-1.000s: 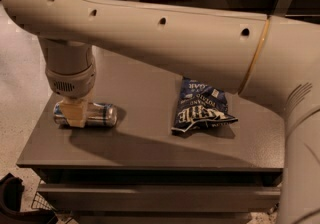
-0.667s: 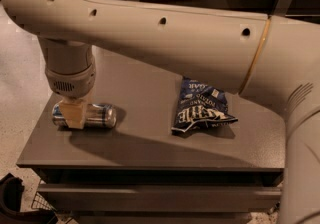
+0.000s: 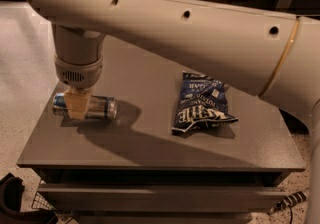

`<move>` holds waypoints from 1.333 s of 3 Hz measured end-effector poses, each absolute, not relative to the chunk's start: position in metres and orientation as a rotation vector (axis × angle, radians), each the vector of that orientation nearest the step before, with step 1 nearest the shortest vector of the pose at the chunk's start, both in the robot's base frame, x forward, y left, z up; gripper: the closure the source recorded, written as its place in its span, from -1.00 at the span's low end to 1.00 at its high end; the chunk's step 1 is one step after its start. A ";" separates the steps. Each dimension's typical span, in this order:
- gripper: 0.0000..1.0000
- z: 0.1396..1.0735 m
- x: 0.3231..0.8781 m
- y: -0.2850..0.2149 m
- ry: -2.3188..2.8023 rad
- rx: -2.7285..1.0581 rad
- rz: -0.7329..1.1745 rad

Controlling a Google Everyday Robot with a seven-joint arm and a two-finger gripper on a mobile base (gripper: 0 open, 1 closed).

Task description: Place redbull can upright

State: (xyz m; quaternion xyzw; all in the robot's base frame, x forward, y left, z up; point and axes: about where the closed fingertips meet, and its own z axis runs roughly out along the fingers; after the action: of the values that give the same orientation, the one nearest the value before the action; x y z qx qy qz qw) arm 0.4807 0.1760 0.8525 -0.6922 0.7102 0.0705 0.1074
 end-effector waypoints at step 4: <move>1.00 0.873 0.504 0.145 1.782 -1.555 0.708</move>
Offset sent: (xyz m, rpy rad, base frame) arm 0.0285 -0.0267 0.0164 0.5109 -0.0095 -0.0825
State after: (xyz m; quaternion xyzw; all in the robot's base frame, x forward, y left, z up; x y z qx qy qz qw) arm 0.5042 0.1454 0.8727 -0.5946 0.6813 0.2709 0.3300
